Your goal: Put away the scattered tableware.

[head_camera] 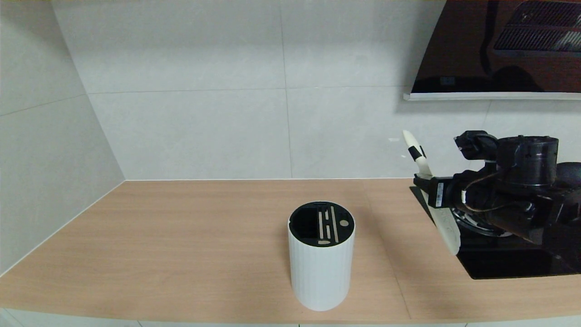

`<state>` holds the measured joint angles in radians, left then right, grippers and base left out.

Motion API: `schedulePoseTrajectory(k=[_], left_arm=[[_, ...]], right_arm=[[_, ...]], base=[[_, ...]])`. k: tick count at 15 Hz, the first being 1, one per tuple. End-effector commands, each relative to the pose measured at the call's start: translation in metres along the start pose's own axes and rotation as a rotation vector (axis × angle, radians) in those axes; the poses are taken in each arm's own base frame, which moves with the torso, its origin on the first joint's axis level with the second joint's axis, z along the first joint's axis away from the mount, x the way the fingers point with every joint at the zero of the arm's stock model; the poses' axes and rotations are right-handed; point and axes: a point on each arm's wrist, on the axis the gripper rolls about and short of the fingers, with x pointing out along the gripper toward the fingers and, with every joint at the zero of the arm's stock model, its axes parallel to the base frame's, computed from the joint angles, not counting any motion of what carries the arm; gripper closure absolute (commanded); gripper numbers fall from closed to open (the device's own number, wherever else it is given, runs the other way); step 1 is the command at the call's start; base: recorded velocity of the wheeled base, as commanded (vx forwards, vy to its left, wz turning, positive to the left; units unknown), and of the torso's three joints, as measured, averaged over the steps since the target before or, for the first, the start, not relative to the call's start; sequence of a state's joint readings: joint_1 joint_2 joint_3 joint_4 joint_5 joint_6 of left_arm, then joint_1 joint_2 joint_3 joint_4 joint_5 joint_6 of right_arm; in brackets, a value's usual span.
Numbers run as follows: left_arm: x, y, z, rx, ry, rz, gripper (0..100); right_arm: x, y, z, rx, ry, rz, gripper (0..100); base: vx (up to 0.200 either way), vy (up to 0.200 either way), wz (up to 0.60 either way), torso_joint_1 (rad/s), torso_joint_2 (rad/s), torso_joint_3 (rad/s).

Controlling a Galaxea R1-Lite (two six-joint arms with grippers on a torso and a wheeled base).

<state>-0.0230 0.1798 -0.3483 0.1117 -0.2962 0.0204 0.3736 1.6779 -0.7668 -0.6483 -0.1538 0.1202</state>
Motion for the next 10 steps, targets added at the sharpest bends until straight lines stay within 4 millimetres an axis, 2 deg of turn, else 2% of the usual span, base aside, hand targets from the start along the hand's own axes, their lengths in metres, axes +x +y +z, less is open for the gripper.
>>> schedulePoseTrajectory(k=[1, 2, 3, 4, 5, 8, 10], left_arm=[[0.087, 0.022, 0.082, -0.147, 0.22, -0.303, 0], [0.117, 0.029, 0.094, -0.182, 0.249, -0.362, 0], [0.133, 0.031, 0.096, -0.206, 0.264, -0.39, 0], [0.165, 0.027, 0.097, -0.285, 0.286, -0.472, 0], [0.183, 0.021, 0.096, -0.373, 0.283, -0.52, 0], [0.198, -0.001, 0.107, -0.721, 0.262, -0.666, 0], [0.213, -0.006, 0.102, -0.795, 0.287, -0.683, 0]], right_arm=[[-0.001, 0.024, 0.025, -0.008, -0.037, 0.072, 100], [-0.003, 0.038, 0.028, -0.012, -0.052, 0.113, 100], [-0.005, 0.046, 0.03, -0.013, -0.062, 0.135, 100], [-0.012, 0.064, 0.03, -0.02, -0.07, 0.192, 100], [-0.02, 0.077, 0.028, -0.03, -0.068, 0.236, 100], [-0.031, 0.11, 0.017, -0.06, -0.045, 0.306, 100], [-0.031, 0.118, 0.014, -0.067, -0.04, 0.328, 100]], base=[[0.0, 0.0, 0.0, 0.0, 0.0, 0.0], [0.0, 0.0, 0.0, 0.0, 0.0, 0.0], [0.0, 0.0, 0.0, 0.0, 0.0, 0.0], [0.0, 0.0, 0.0, 0.0, 0.0, 0.0], [0.0, 0.0, 0.0, 0.0, 0.0, 0.0], [0.0, 0.0, 0.0, 0.0, 0.0, 0.0], [0.0, 0.0, 0.0, 0.0, 0.0, 0.0]])
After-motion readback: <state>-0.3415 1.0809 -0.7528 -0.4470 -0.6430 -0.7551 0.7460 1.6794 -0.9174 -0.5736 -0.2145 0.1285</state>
